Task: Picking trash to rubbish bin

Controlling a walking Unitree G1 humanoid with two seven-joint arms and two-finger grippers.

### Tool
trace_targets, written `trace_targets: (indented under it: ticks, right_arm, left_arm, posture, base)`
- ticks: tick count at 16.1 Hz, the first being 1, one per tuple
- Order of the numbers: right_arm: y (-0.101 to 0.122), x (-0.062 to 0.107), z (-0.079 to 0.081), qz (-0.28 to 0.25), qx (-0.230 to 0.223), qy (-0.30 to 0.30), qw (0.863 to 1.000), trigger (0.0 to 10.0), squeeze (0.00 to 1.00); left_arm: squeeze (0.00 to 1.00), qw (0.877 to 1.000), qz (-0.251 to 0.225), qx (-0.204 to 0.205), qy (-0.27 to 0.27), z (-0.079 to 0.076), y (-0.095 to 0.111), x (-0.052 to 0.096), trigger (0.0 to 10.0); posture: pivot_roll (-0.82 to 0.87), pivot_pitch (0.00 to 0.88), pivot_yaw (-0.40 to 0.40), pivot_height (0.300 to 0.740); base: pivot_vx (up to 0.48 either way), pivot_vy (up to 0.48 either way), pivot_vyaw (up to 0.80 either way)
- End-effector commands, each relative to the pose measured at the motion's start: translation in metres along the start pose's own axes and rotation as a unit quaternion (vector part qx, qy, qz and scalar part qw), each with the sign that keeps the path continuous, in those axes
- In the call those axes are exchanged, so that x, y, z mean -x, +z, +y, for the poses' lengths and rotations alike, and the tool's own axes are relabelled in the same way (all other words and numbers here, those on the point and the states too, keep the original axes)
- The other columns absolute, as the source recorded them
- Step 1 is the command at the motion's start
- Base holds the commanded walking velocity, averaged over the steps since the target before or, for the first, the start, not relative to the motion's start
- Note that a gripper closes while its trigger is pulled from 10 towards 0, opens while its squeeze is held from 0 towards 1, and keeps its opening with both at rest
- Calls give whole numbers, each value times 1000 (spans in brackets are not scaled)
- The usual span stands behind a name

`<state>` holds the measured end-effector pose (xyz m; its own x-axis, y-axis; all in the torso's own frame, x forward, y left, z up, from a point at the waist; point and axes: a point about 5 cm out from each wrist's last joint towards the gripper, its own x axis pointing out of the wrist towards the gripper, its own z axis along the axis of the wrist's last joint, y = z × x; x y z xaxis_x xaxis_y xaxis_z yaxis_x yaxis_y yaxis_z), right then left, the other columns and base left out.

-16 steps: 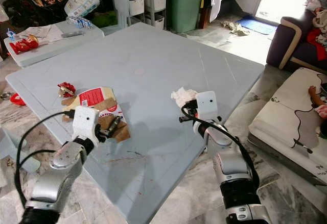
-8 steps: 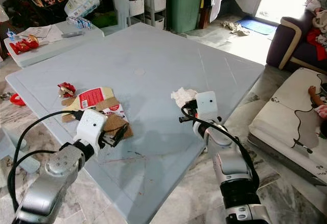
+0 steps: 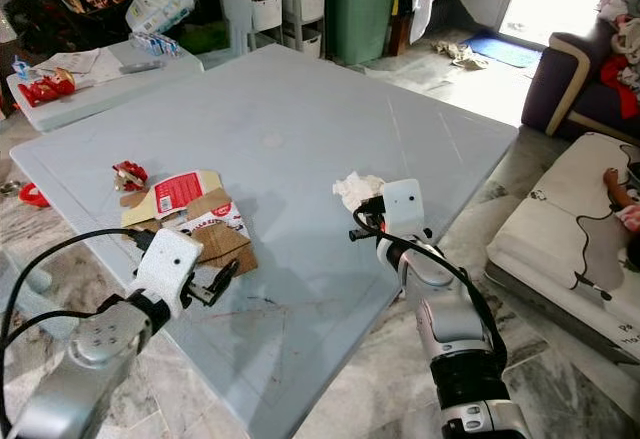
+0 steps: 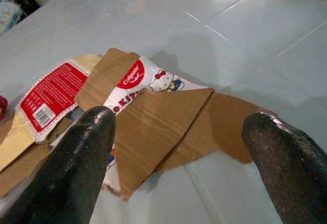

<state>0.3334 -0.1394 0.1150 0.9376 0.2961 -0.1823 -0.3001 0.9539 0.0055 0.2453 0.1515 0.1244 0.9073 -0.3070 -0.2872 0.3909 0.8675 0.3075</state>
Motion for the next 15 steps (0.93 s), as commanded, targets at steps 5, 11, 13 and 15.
trace_targets:
  ticks: [5, 11, 13, 15]
  right_arm:
    - [4, -6, 6, -4, -2, 9, 1000, 0, 0]
    - [6, -4, 2, -8, -3, 2, 1000, 0, 0]
    - [6, -4, 2, -8, -4, 2, 1000, 0, 0]
    - [6, -3, 2, -9, -4, 1, 1000, 0, 0]
  left_arm:
    - [1000, 999, 28, -25, -34, 0, -9, 4, 10000]
    - [1000, 996, 48, -59, -40, -2, -23, -17, 10000]
    - [16, 996, 49, -64, -39, -2, -25, -21, 10000]
    - [0, 996, 42, -71, -31, -2, -24, -27, 10000]
  posture:
    - [87, 0, -27, 740]
    - [65, 0, -23, 740]
    - [60, 0, -21, 740]
    - [53, 0, -19, 740]
  base:
    - [0, 0, 0]
    - [0, 0, 0]
    - [0, 0, 0]
    - [0, 0, 0]
